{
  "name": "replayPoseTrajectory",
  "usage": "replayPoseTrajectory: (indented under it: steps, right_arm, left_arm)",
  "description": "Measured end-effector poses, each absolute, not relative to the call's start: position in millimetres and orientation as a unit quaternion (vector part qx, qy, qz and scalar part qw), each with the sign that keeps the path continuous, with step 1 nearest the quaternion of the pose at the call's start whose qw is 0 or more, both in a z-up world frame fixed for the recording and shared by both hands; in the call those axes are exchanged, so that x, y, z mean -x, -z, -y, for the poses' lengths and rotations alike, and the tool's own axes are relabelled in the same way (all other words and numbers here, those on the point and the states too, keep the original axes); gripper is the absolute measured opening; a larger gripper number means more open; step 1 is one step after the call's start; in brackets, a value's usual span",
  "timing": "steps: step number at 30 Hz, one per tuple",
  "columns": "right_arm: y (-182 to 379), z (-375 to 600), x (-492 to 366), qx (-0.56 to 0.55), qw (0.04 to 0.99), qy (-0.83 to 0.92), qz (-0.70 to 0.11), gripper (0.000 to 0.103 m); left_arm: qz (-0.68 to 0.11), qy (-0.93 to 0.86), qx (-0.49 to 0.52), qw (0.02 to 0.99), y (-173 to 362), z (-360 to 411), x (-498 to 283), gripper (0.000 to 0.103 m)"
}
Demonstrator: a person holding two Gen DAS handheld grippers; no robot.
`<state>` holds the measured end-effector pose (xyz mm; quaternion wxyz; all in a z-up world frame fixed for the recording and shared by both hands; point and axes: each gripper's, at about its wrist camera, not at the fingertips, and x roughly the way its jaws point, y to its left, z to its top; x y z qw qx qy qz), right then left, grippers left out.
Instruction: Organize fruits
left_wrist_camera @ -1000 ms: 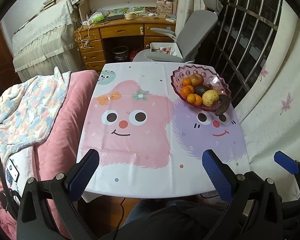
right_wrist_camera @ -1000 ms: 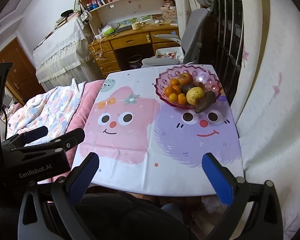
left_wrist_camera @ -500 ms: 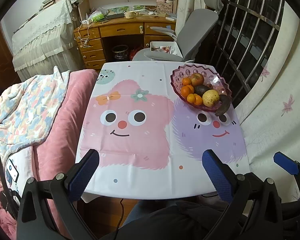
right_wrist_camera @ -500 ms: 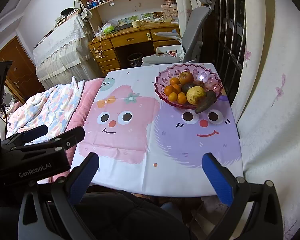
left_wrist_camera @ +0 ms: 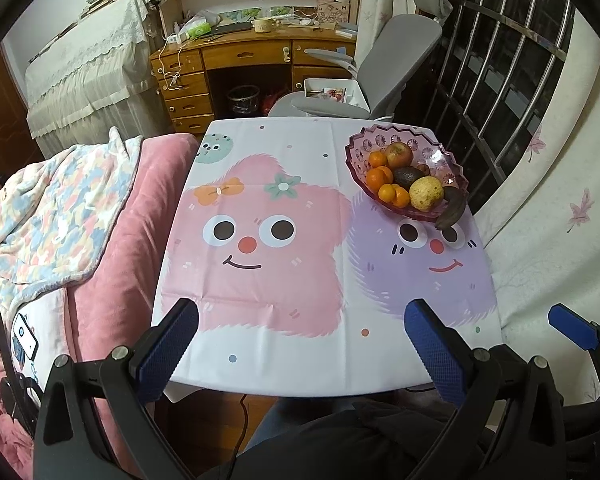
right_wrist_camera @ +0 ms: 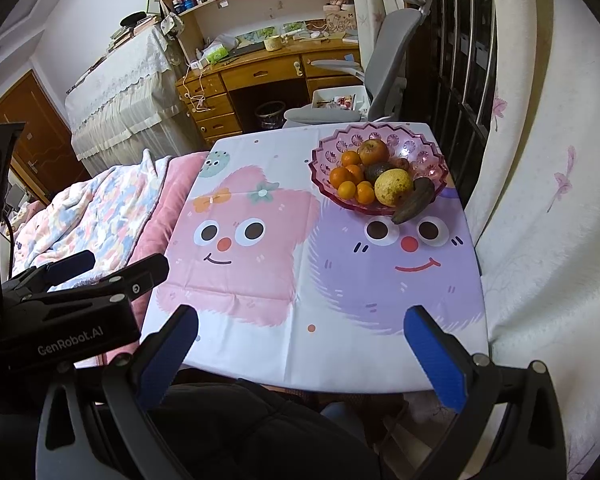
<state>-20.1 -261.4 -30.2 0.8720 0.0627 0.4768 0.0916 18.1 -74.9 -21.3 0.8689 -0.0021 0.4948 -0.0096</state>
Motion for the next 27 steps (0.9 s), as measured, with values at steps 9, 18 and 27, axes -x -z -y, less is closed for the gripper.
replayPoseTrajectory:
  steps: [9,18,27]
  right_arm:
    - [29.4,261.0,19.6,-0.063,0.872,-0.092,-0.477,0.103]
    - [28.7,260.8,18.8,-0.063,0.872,-0.091,-0.478,0.103]
    - [28.1,261.3,16.7,-0.063,0.871,-0.091,-0.48,0.103]
  left_arm:
    - [-0.496,0.009,0.002,0.868,22.1,71.7,-16.2,0.102]
    - [-0.496,0.008,0.002,0.868,22.4,71.1,-15.5,0.102]
    - [-0.498,0.009,0.002,0.867,23.4,69.9,-15.2,0.102]
